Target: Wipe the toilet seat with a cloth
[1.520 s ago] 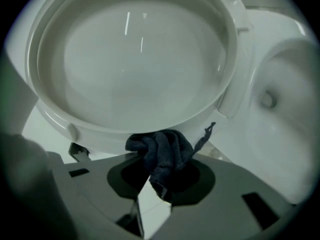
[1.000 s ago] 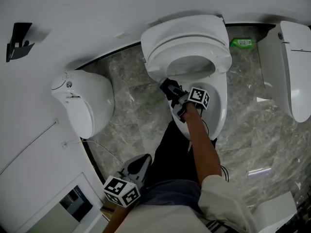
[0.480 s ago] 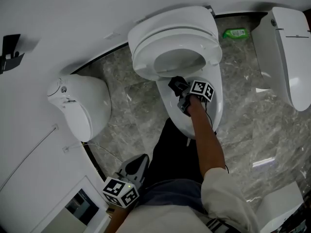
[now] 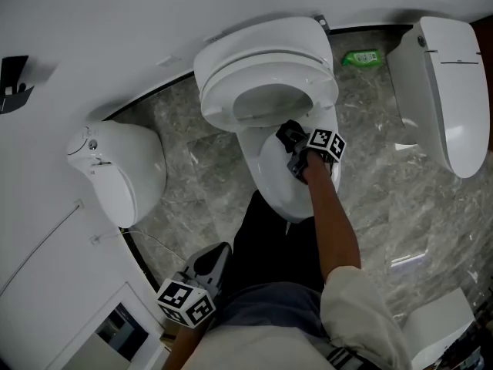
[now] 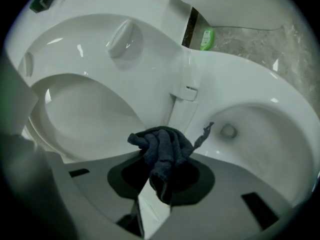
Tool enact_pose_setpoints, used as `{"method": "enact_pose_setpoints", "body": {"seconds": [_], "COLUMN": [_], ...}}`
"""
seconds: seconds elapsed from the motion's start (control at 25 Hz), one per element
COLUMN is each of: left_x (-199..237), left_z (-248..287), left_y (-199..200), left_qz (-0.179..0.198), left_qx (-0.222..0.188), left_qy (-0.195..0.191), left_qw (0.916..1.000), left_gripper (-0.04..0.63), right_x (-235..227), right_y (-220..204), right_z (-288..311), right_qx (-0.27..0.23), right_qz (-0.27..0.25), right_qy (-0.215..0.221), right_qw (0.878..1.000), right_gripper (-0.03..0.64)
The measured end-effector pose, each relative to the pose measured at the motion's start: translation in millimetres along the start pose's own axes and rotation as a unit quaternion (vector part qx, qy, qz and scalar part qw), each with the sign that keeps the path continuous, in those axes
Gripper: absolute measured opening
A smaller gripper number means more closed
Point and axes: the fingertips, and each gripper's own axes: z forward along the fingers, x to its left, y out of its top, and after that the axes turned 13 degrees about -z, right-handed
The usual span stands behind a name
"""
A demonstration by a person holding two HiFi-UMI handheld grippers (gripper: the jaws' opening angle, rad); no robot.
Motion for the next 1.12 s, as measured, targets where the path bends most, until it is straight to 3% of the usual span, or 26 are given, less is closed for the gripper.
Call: {"method": "enact_pose_setpoints", "body": {"seconds": [0.36,0.64,0.88,1.12], "left_x": [-15.5,-27.8,-35.3,-41.9], "left_z": [4.3,0.8,-7.5,-16.2], "left_y": [8.6,21.4,27.3,31.0], "left_qz": [-0.016,-0.021,-0.030,-0.043], "left_qx": [-0.017,-0.044,-0.071,-0.104], "left_qy": [-0.023,-0.042,-0.052,-0.067], "left_qw": [0.9995,0.9979,0.9956,0.9914], "left_gripper": [0.008,0.008,0.008,0.008], "right_x": [0.2,18.5,43.5,79.6], "right_y": [40.8,66.6,82.1,96.9], "right_z": [-37.9,-66.0,-92.2,-113.9], "right_qx": [-0.011,-0.014,-0.004,0.008], "right_qz": [-0.037,-0.095,-0.154,-0.235], "right_qy": [-0.032,-0.059,-0.074,-0.090], "right_qw": [0.999,0.994,0.985,0.968], "right_gripper": [0.097,0.097,0.097,0.097]}}
